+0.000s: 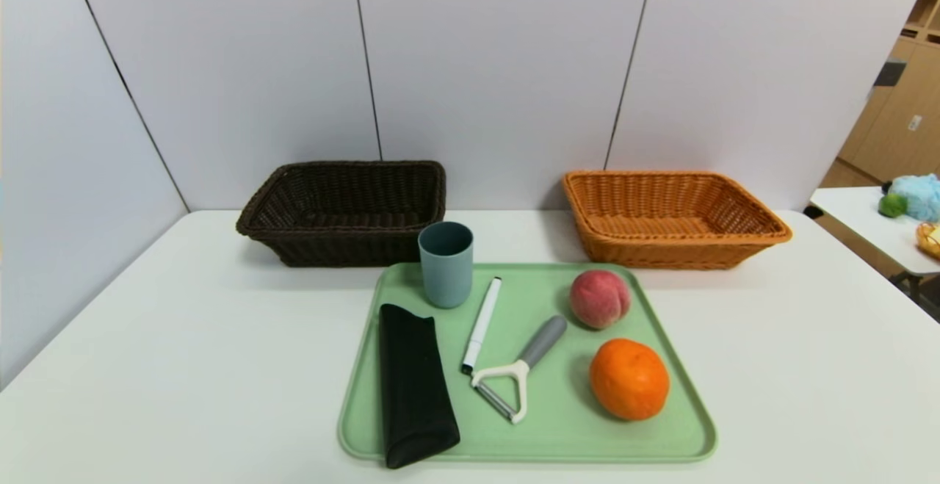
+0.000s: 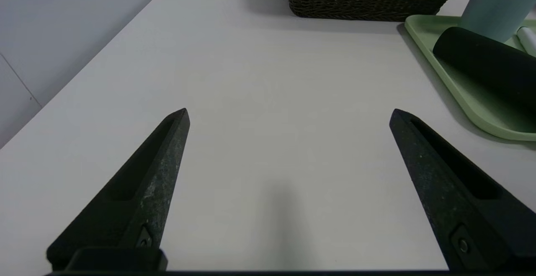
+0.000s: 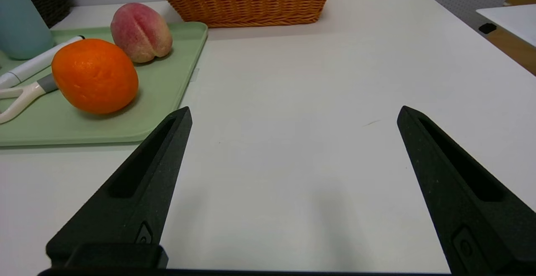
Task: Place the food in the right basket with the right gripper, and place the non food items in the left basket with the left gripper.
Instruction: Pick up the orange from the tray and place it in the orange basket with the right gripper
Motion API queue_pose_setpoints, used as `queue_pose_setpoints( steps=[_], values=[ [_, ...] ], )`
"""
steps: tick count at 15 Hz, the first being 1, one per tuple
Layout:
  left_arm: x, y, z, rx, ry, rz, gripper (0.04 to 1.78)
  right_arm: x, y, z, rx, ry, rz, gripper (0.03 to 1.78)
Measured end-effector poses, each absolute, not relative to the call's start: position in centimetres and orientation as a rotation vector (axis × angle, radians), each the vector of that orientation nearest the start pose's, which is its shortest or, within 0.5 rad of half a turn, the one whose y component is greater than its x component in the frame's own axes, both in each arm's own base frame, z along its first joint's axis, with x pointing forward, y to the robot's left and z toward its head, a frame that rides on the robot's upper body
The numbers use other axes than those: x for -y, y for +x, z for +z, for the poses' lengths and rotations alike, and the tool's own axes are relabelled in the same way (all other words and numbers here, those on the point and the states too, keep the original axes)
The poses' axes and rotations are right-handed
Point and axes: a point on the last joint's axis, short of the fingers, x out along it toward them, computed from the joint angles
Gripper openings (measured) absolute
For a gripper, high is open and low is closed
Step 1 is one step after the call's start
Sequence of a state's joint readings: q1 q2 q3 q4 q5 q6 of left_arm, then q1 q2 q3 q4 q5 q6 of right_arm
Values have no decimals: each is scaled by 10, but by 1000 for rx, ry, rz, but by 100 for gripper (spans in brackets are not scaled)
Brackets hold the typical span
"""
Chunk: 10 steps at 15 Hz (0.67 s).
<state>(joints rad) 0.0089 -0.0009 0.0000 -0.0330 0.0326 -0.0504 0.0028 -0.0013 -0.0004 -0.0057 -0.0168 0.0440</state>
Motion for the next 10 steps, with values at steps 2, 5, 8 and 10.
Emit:
queue_pose_setpoints(
  steps=[2,5,8,10],
  values=[
    [-1,-23,79,39,-103,41,169,0,-23,77,11,39,-14,169],
    [-1,-23,79,39,-97,41,169,1,-24,82,58,35,-17,169],
    [1,-28,99,122,-55,-18,169,0,-33,109,133,1,-5,169],
    [3,-33,129,158,-42,-111,169,0,-42,141,173,-17,17,169]
  ],
)
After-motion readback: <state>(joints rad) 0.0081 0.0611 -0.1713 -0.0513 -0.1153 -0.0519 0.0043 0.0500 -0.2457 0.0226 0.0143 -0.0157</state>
